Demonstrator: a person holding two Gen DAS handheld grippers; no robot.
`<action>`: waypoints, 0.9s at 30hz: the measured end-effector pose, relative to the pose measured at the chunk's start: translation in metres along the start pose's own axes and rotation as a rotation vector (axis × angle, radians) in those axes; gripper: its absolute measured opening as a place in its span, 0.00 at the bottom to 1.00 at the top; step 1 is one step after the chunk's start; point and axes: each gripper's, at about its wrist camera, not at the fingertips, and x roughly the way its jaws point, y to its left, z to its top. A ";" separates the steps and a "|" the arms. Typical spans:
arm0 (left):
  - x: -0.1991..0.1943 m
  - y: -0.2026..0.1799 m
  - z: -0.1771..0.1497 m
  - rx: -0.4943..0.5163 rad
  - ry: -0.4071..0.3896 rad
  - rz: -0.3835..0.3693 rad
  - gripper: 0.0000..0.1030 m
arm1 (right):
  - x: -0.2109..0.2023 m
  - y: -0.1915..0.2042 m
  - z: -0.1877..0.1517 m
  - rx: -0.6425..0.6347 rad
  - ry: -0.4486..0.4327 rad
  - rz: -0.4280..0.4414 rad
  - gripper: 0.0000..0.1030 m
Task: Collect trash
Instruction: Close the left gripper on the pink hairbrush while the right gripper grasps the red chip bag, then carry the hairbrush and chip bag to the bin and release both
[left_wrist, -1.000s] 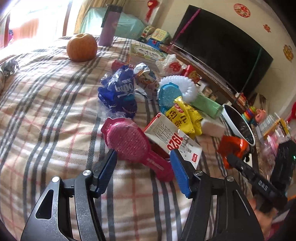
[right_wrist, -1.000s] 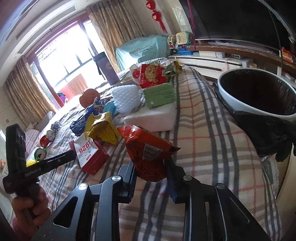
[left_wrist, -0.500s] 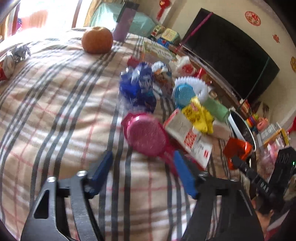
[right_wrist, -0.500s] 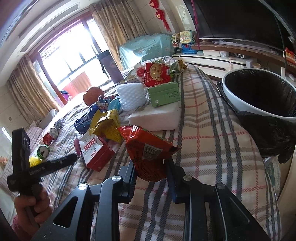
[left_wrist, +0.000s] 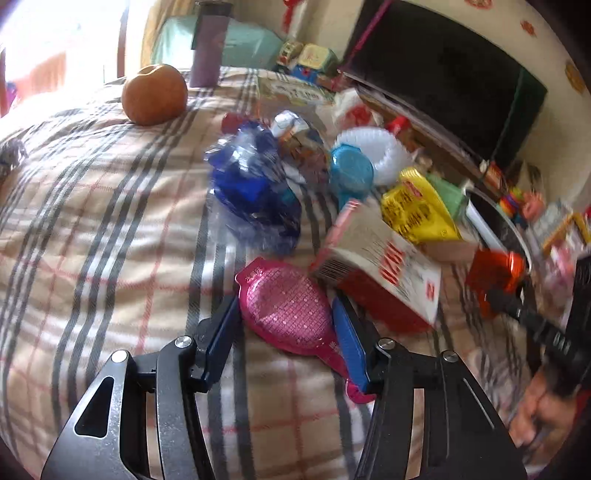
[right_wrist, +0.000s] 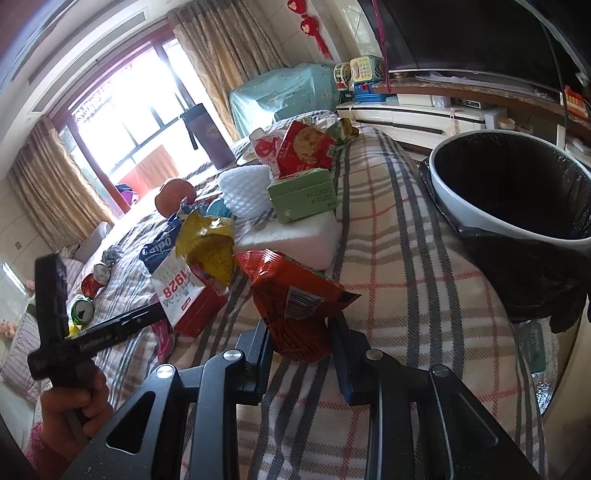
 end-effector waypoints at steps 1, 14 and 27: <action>-0.001 -0.003 -0.001 0.014 0.006 0.012 0.50 | 0.000 0.000 0.000 0.000 0.002 0.003 0.28; -0.007 -0.031 -0.012 0.091 0.013 0.031 0.50 | -0.010 -0.006 0.005 -0.008 -0.015 0.015 0.28; -0.040 -0.099 0.003 0.178 -0.057 -0.143 0.50 | -0.037 -0.022 0.007 0.018 -0.054 -0.009 0.28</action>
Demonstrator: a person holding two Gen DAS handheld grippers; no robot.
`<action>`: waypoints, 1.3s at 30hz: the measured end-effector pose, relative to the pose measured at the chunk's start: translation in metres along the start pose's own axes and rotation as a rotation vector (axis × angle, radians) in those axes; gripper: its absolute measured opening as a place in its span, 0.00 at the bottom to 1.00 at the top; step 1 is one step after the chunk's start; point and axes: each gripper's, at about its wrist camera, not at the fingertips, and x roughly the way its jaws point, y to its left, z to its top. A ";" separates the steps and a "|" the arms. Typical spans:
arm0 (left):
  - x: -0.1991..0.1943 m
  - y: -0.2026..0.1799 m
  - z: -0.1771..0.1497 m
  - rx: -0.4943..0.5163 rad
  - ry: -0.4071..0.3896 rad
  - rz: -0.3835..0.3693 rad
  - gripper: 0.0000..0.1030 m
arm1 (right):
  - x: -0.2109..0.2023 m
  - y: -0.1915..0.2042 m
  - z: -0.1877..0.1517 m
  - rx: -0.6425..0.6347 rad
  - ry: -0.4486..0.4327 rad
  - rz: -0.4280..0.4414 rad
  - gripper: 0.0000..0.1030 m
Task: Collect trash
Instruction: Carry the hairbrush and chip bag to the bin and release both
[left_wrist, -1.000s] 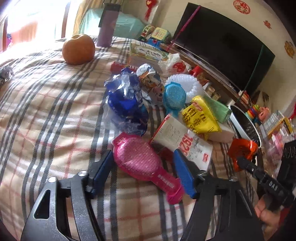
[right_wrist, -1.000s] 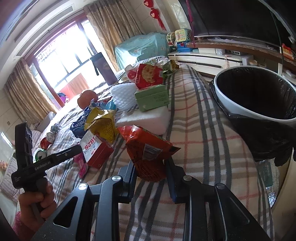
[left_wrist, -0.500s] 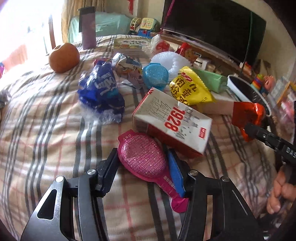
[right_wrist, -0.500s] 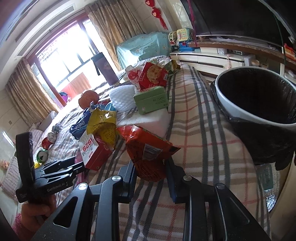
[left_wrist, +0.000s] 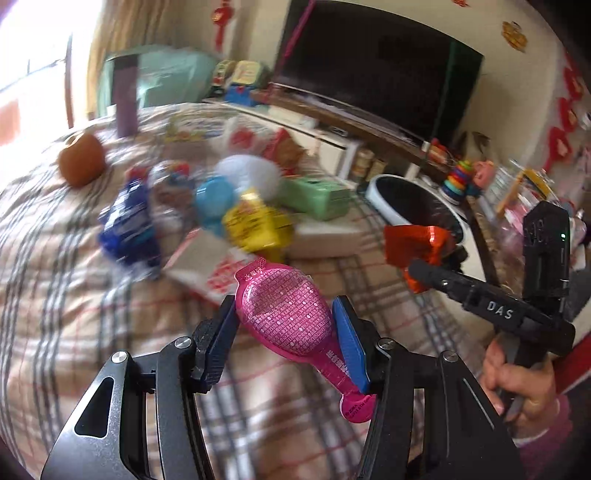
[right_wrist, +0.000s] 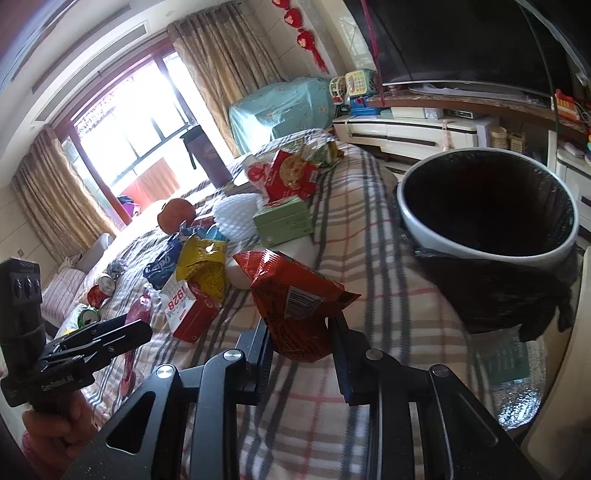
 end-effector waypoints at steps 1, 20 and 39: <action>0.004 -0.006 0.004 0.012 0.002 -0.010 0.50 | -0.002 -0.003 0.001 0.001 -0.003 -0.006 0.28; 0.071 -0.092 0.051 0.153 0.051 -0.140 0.50 | -0.040 -0.088 0.042 0.089 -0.071 -0.164 0.28; 0.132 -0.153 0.111 0.244 0.070 -0.175 0.50 | -0.022 -0.153 0.084 0.140 0.004 -0.206 0.29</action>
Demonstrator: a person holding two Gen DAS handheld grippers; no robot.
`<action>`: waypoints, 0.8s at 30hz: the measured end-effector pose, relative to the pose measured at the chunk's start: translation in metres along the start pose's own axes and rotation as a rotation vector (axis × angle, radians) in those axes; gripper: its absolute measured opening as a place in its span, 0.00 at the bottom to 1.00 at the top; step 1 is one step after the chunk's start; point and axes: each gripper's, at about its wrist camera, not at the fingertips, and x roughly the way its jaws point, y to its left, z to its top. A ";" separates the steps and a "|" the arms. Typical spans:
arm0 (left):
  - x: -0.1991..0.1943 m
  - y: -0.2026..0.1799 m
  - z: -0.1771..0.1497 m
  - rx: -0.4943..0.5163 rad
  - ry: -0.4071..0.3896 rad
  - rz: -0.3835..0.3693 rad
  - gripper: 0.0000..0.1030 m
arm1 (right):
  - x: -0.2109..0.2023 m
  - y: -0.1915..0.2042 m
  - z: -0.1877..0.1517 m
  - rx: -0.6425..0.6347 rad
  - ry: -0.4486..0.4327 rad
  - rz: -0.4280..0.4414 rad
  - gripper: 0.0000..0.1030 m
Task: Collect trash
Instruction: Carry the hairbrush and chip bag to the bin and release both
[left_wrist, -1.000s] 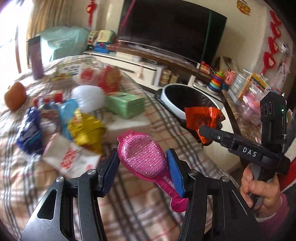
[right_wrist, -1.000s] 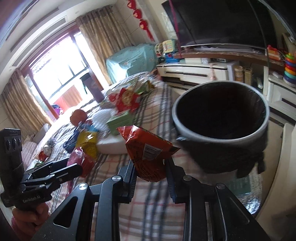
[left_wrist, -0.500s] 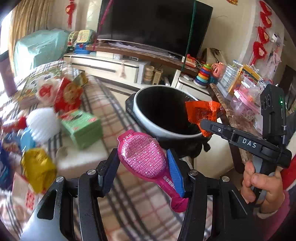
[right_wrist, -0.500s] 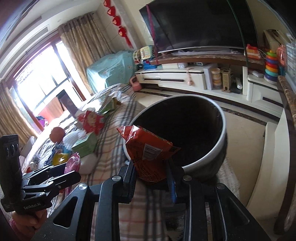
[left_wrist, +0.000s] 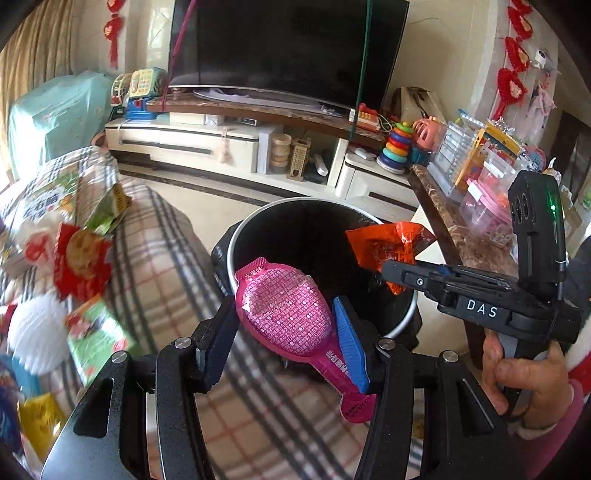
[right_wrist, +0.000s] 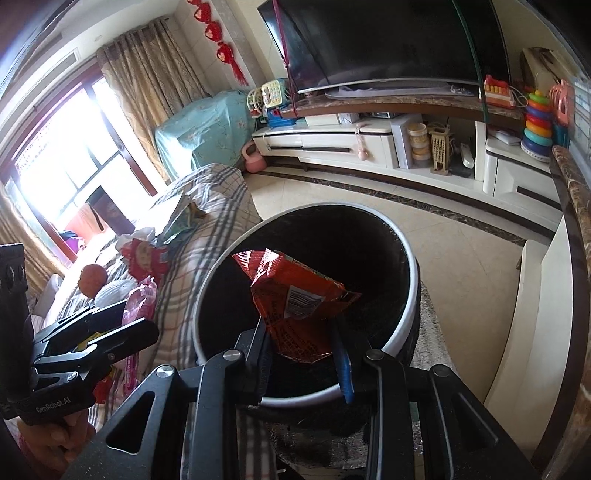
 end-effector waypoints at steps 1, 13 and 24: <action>0.004 -0.001 0.003 0.003 0.005 0.002 0.50 | 0.002 -0.003 0.002 0.005 0.006 -0.001 0.30; 0.038 -0.003 0.018 0.013 0.054 0.006 0.52 | 0.015 -0.013 0.015 0.000 0.044 0.013 0.40; 0.032 0.003 0.012 -0.014 0.048 0.034 0.71 | 0.007 -0.013 0.015 0.020 0.029 0.038 0.54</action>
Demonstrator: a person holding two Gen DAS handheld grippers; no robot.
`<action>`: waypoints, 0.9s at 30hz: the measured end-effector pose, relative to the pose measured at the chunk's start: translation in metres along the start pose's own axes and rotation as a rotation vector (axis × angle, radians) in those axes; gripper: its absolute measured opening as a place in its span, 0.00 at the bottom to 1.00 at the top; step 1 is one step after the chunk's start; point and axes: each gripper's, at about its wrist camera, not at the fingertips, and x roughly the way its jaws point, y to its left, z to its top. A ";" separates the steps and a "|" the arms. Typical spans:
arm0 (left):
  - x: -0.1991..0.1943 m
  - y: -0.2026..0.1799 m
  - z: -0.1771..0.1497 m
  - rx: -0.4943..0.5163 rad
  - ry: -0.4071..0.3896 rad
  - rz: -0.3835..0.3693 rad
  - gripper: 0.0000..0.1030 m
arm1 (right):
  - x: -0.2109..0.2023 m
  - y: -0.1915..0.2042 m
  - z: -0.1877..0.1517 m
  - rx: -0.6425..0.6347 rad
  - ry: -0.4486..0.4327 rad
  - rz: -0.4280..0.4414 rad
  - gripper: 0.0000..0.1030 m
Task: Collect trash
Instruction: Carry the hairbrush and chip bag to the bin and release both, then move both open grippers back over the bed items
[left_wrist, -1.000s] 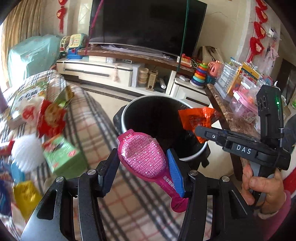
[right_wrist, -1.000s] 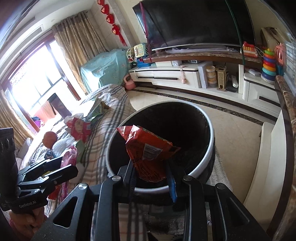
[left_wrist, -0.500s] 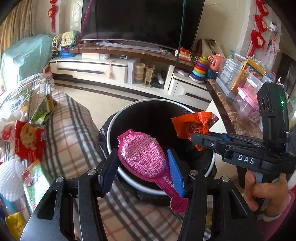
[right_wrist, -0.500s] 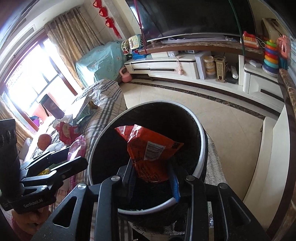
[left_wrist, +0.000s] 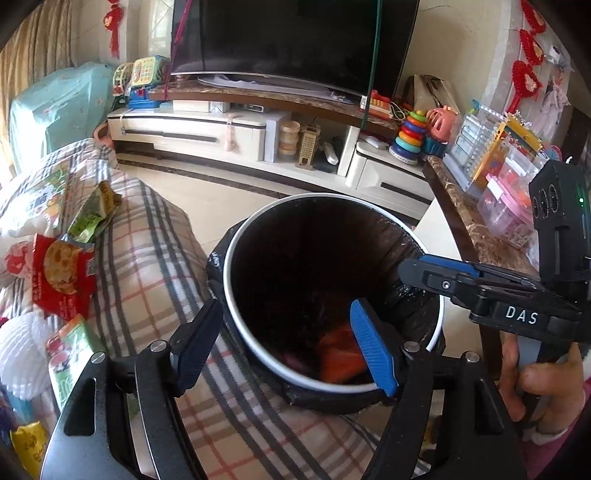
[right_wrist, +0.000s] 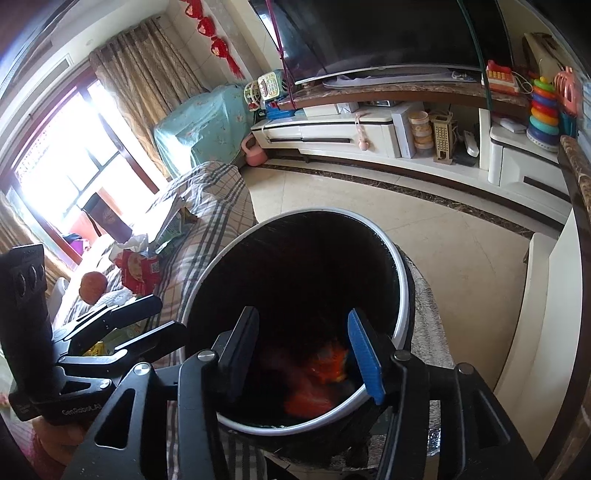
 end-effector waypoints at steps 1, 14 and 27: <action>-0.003 0.002 -0.003 -0.006 -0.001 0.002 0.72 | -0.002 0.002 -0.001 -0.003 -0.004 0.003 0.57; -0.066 0.029 -0.062 -0.149 -0.081 -0.001 0.72 | -0.025 0.043 -0.035 -0.052 -0.032 0.032 0.85; -0.129 0.055 -0.112 -0.220 -0.155 0.047 0.72 | -0.028 0.099 -0.072 -0.094 -0.018 0.013 1.00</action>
